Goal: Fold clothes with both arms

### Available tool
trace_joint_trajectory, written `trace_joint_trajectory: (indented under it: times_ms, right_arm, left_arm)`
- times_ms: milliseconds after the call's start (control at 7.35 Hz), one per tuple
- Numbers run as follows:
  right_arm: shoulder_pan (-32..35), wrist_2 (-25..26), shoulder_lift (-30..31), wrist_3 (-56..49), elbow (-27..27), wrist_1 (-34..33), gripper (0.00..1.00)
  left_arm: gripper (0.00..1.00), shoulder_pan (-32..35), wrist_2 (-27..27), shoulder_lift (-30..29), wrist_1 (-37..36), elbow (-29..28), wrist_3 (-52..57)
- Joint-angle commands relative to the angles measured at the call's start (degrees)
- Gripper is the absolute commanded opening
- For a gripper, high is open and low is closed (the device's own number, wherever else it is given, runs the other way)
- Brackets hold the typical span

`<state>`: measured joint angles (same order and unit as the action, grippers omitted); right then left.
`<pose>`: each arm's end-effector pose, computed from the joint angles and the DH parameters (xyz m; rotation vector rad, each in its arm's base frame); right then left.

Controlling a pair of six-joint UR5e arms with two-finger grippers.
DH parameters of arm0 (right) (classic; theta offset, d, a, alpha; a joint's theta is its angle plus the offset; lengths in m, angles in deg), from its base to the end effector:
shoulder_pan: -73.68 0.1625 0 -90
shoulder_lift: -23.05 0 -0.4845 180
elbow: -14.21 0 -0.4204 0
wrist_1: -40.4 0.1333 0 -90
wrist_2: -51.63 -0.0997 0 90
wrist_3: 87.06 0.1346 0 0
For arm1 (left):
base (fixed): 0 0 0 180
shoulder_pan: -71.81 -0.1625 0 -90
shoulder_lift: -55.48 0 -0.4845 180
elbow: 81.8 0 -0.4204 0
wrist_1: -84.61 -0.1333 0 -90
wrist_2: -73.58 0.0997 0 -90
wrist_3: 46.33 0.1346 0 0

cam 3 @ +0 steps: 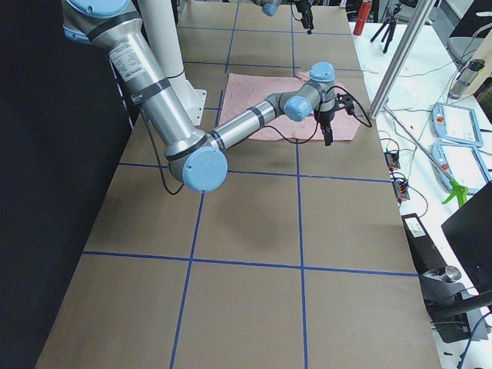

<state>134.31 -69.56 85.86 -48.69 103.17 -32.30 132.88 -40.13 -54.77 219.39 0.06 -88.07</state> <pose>-0.3126 -0.6851 0.4232 0.3246 -0.8404 -0.0600 0.2869 -0.6828 0.5127 0.5776 0.8733 0.0026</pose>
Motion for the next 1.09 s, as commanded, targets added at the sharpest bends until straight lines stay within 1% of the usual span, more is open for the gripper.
trace_joint_trajectory:
  times_ms: [0,136,272,952]
  right_arm:
    - [1.9,-2.7,5.4,-1.9,3.2,3.7,1.00]
    - [1.9,-2.3,5.6,-1.8,3.2,3.7,1.00]
    - [1.9,-2.3,5.6,-1.8,3.2,3.7,1.00]
    - [1.9,-1.9,5.7,-1.8,3.1,3.6,1.00]
  left_arm:
    - [0.59,-6.1,7.6,-5.0,2.0,-6.7,-7.4]
    - [0.58,-8.8,10.3,-7.3,5.0,-11.4,-10.8]
    - [0.57,-10.6,12.8,-10.1,5.3,-15.1,-13.2]
    - [0.53,-11.2,13.3,-11.9,5.5,-20.1,-12.7]
